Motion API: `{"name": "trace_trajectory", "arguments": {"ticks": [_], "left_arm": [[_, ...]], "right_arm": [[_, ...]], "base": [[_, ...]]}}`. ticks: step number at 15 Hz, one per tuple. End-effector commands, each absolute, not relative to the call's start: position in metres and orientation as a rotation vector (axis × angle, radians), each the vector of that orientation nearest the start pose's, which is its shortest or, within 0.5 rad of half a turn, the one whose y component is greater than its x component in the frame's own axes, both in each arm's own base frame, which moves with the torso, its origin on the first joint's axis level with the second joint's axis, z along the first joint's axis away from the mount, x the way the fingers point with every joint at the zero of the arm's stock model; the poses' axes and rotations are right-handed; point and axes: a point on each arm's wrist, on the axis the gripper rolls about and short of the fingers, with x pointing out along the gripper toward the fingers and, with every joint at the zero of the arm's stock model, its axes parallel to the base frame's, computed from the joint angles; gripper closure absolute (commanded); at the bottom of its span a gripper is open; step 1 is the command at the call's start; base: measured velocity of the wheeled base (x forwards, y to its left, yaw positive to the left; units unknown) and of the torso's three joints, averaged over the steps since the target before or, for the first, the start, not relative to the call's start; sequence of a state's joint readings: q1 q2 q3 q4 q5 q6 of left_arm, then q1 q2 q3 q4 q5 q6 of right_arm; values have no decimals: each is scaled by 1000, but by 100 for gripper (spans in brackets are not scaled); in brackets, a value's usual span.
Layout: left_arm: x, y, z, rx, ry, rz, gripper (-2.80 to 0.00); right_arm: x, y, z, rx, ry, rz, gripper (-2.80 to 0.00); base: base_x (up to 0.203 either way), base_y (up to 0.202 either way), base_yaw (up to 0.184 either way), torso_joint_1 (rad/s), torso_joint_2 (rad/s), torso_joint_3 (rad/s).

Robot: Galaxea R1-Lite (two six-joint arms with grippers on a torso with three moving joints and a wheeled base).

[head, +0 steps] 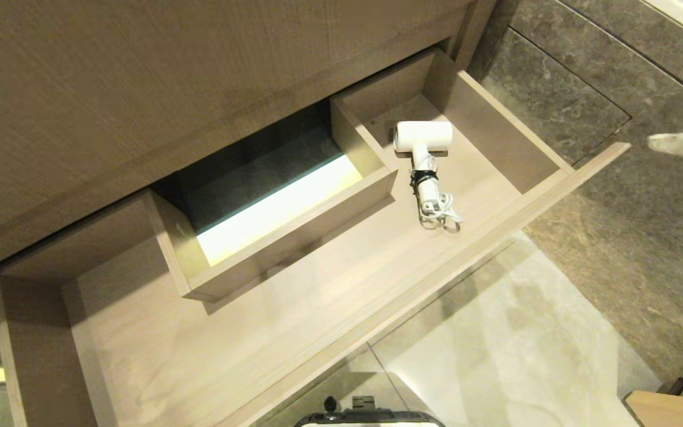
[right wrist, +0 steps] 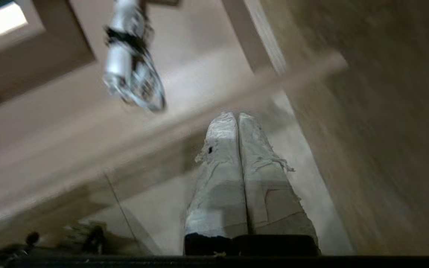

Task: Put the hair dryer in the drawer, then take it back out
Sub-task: Close the drawer

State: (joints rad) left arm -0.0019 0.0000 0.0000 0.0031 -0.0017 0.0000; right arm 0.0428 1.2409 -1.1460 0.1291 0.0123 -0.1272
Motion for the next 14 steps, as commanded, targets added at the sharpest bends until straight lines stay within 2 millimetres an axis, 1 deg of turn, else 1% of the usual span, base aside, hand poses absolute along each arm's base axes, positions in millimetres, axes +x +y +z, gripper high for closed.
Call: {"name": "trace_trajectory", "arguments": {"ticks": [1, 3, 4, 5, 7, 9, 12, 14], "left_arm": [[-23, 0, 75, 0, 5, -3, 0], [-23, 0, 75, 0, 4, -4, 0], [-23, 0, 75, 0, 4, -3, 0], [-23, 0, 75, 0, 4, -4, 0], [-23, 0, 75, 0, 3, -3, 0], [-23, 0, 75, 0, 4, -3, 0], [-23, 0, 75, 0, 4, -3, 0], [-23, 0, 75, 0, 5, -5, 0]], "right_arm": [[109, 4, 319, -139, 166, -8, 0], [78, 0, 306, -149, 185, -90, 0], [65, -2, 302, -154, 183, -149, 0], [57, -3, 300, -157, 183, -211, 0], [44, -6, 303, -157, 172, -290, 0], [30, -7, 300, -165, 187, -311, 0], [21, -7, 297, -174, 229, -298, 0], [19, -7, 295, -182, 245, -289, 0]], "base": [[0, 0, 0, 0, 0, 0], [0, 0, 0, 0, 0, 0], [0, 0, 0, 0, 0, 0], [0, 0, 0, 0, 0, 0], [0, 0, 0, 0, 0, 0], [0, 0, 0, 0, 0, 0], [0, 0, 0, 0, 0, 0], [0, 0, 0, 0, 0, 0]]}}
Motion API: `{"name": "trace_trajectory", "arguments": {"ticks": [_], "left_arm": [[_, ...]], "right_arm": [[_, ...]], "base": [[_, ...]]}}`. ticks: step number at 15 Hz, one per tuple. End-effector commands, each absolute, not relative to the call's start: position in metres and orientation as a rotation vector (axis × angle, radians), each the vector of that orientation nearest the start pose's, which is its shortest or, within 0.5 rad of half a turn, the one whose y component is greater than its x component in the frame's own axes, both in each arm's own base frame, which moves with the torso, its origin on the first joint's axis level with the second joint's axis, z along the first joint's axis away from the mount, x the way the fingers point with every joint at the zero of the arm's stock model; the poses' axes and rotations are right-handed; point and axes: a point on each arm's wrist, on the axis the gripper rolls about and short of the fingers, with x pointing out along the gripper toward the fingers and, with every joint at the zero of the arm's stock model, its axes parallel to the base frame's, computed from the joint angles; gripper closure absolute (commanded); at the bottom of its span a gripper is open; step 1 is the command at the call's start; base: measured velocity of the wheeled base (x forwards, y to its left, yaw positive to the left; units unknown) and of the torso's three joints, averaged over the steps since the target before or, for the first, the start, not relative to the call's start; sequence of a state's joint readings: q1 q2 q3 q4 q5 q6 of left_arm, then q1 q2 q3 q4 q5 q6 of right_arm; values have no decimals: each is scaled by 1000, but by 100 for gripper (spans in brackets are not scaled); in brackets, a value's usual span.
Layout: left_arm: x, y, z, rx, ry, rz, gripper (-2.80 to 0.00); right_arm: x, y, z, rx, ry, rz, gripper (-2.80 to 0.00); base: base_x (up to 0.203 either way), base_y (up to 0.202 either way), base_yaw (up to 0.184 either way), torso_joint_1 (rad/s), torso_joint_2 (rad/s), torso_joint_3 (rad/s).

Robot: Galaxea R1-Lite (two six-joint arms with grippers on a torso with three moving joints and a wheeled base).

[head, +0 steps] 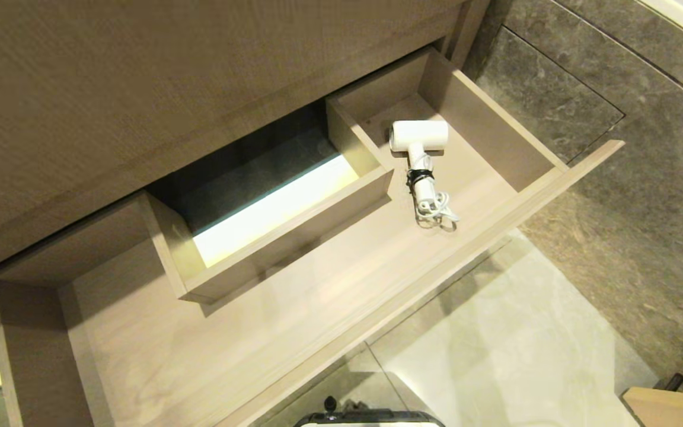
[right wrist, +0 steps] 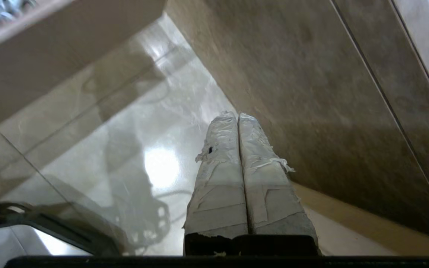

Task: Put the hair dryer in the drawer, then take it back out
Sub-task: Close the drawer

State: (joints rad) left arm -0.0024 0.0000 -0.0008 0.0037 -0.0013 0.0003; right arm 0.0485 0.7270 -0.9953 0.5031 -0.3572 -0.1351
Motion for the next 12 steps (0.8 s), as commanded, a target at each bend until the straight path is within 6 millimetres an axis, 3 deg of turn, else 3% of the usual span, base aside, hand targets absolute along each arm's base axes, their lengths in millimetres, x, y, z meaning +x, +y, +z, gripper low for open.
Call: {"name": "trace_trajectory", "arguments": {"ticks": [1, 8, 12], "left_arm": [[-23, 0, 75, 0, 5, -5, 0], [-23, 0, 75, 0, 5, -3, 0], [-23, 0, 75, 0, 5, -3, 0]], "right_arm": [[15, -7, 293, -183, 250, -279, 0], [10, -7, 286, -198, 270, -278, 0], [9, -7, 287, -196, 263, -281, 0]], "base": [[0, 0, 0, 0, 0, 0], [1, 4, -126, 2, 1, 4], [0, 0, 0, 0, 0, 0]]}}
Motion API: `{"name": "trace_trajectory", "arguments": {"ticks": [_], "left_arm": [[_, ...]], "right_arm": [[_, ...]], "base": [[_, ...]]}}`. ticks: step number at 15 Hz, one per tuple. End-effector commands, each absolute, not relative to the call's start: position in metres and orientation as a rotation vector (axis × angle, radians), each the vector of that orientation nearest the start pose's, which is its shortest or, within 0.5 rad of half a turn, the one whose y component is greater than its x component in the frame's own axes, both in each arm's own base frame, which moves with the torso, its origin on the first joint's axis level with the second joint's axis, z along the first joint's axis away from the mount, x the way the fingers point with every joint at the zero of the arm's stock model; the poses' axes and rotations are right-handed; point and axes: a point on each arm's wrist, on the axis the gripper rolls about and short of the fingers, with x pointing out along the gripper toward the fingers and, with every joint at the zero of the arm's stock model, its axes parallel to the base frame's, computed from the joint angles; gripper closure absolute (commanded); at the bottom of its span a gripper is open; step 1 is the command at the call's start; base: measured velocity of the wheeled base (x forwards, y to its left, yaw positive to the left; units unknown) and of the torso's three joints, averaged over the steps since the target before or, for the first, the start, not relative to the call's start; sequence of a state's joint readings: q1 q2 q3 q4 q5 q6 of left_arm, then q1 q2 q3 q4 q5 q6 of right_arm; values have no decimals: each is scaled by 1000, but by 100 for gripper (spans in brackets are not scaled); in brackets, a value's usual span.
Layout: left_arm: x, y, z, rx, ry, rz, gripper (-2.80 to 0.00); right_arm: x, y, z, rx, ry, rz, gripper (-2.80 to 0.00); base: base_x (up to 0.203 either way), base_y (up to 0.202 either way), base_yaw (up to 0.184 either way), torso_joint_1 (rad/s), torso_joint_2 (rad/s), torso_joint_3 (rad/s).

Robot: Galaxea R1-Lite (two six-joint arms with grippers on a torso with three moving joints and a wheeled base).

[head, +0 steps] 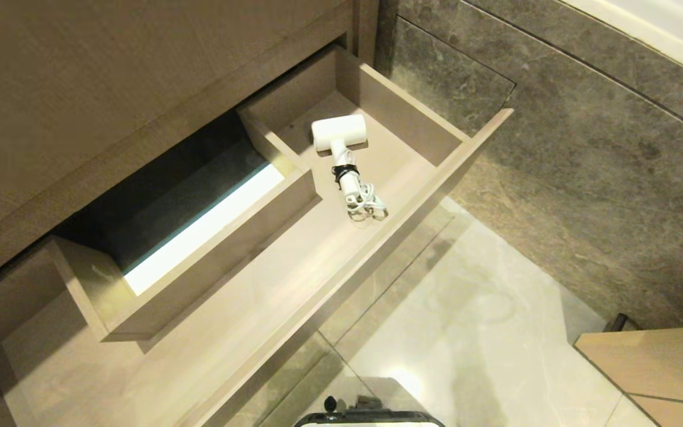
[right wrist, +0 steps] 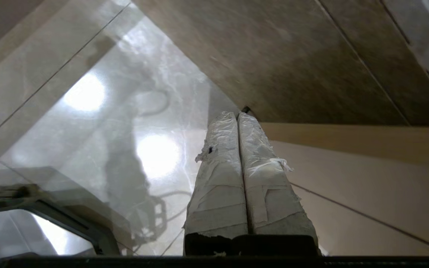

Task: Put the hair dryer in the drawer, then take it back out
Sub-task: Close the drawer

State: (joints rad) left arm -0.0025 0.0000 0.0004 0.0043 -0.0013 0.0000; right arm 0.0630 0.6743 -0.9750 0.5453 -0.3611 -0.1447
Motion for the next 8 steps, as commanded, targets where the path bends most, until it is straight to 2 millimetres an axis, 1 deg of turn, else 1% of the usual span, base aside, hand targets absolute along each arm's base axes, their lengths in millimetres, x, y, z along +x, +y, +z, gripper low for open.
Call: {"name": "trace_trajectory", "arguments": {"ticks": [1, 4, 6, 8], "left_arm": [[-23, 0, 75, 0, 4, -3, 0], [-23, 0, 75, 0, 4, -4, 0], [-23, 0, 75, 0, 4, -4, 0], [-23, 0, 75, 0, 3, -3, 0]], "right_arm": [[9, -7, 286, -197, 265, -279, 0], [9, -8, 287, -192, 256, -284, 0], [8, -8, 284, -193, 259, -282, 0], [8, -8, 284, -193, 259, -282, 0]], "base": [[0, 0, 0, 0, 0, 0], [0, 0, 0, 0, 0, 0], [0, 0, 0, 0, 0, 0], [-6, -8, 117, 1, -5, 4]]}}
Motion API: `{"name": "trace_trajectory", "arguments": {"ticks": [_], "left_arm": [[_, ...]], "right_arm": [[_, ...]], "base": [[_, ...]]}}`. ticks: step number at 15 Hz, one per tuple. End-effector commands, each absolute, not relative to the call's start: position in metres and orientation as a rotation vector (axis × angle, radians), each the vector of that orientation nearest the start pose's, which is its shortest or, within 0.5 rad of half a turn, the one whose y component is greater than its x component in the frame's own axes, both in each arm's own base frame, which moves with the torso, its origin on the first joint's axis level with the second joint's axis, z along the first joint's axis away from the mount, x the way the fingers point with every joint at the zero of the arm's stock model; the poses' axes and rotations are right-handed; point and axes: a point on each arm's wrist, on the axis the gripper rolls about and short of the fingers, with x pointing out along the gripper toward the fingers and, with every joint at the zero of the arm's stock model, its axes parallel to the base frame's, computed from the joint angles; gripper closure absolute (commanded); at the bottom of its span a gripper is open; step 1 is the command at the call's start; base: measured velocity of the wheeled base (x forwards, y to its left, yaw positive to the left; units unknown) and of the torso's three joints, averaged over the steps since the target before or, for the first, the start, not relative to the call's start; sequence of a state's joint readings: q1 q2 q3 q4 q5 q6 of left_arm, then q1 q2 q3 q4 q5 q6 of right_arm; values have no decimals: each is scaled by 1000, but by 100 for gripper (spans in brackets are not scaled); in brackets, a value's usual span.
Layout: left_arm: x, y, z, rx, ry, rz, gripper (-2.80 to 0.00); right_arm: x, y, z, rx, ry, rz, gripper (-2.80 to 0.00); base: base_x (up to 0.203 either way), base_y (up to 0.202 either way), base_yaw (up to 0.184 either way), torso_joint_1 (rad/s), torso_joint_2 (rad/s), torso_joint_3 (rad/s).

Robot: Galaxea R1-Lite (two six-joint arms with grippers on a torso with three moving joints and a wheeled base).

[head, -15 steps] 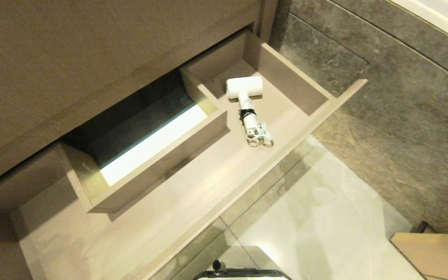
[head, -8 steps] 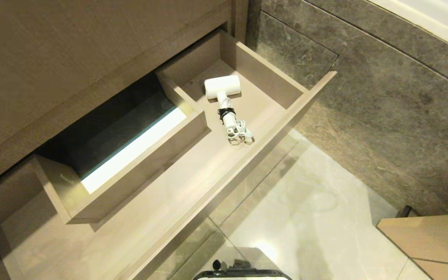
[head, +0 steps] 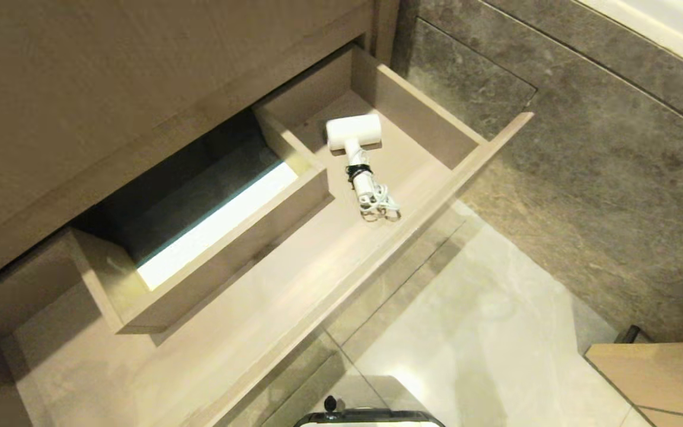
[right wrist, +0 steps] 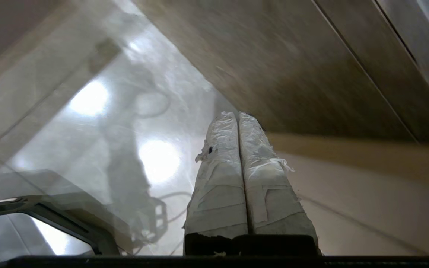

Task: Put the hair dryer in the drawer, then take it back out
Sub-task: Close the drawer

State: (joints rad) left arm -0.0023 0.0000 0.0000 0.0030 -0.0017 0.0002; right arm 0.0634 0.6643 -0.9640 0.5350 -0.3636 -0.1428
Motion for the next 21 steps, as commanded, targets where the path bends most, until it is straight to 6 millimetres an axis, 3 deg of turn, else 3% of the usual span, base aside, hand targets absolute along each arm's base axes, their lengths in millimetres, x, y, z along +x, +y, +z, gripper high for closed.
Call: {"name": "trace_trajectory", "arguments": {"ticks": [1, 13, 17, 21], "left_arm": [[-23, 0, 75, 0, 3, -3, 0], [-23, 0, 75, 0, 5, -3, 0], [-23, 0, 75, 0, 5, -3, 0], [-23, 0, 75, 0, 5, -5, 0]], "right_arm": [[7, -8, 284, -194, 264, -283, 0], [8, -7, 282, -197, 278, -280, 0], [12, -7, 275, -207, 326, -275, 0], [21, -7, 257, -239, 500, -259, 0]], "base": [[-3, -12, 161, 2, 2, 2], [0, -11, 169, 2, 2, 3], [1, -1, 17, 0, 1, 2], [0, 0, 0, 0, 0, 0]]}}
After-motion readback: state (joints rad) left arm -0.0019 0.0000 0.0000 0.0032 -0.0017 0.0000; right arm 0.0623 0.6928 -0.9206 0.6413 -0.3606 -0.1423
